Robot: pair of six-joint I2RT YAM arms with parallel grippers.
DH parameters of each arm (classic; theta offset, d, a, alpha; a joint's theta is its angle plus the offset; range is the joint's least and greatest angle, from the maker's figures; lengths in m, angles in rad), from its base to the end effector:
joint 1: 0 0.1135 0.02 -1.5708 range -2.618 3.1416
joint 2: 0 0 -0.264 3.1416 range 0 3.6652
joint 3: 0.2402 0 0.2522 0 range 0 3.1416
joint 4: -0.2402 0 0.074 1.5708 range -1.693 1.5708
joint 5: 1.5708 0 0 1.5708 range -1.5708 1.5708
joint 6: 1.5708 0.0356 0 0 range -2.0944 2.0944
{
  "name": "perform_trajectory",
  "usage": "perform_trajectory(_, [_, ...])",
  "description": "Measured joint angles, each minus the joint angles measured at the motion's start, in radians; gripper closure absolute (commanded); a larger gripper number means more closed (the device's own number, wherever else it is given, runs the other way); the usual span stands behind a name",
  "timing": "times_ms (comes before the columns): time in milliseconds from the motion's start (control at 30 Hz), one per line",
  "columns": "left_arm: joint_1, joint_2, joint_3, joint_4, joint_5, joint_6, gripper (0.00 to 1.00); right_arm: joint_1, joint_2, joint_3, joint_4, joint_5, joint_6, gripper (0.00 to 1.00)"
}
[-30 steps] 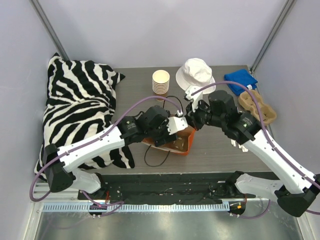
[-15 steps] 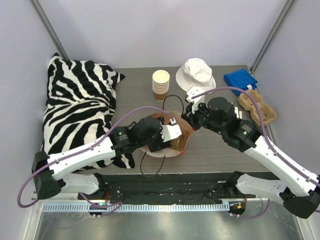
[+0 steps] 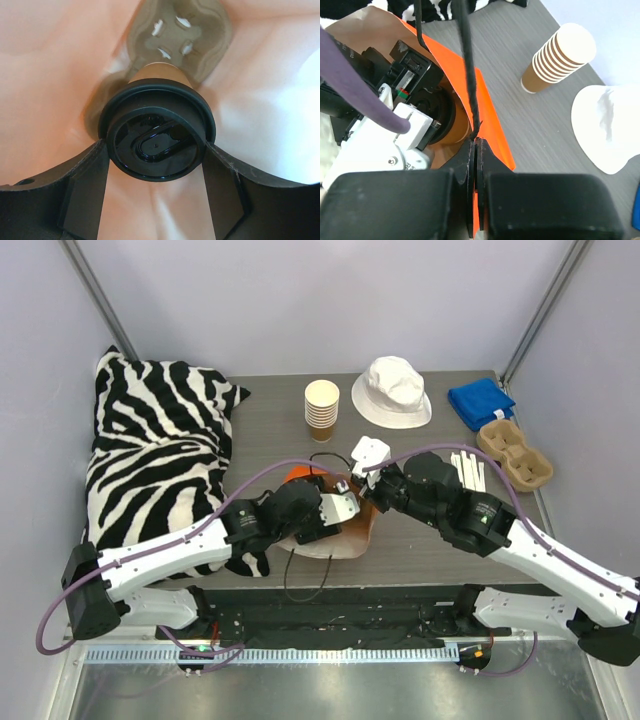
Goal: Pack the takeout coffee
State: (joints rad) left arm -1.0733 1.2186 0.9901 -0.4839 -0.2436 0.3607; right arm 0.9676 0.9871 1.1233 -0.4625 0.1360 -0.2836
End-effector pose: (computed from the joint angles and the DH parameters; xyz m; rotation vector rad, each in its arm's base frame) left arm 0.1332 -0.2273 0.2933 1.3875 1.7839 -0.1014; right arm 0.1246 0.1723 0.3915 -1.0405 1.5994 0.3362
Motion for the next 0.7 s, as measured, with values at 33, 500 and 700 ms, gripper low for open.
perform_trajectory(33, [0.000,0.000,-0.002,0.011,-0.005,0.006,0.94,0.002,0.001,0.000,0.003,0.004,-0.003,0.99])
perform_trajectory(500, [0.000,0.007,-0.054,0.182,-0.015,0.070,0.95,0.002,0.043,-0.006,0.017,0.041,0.029,0.99])
perform_trajectory(700, [-0.010,0.038,-0.067,0.235,-0.005,0.071,0.96,0.002,0.050,-0.006,0.034,0.048,0.031,0.99])
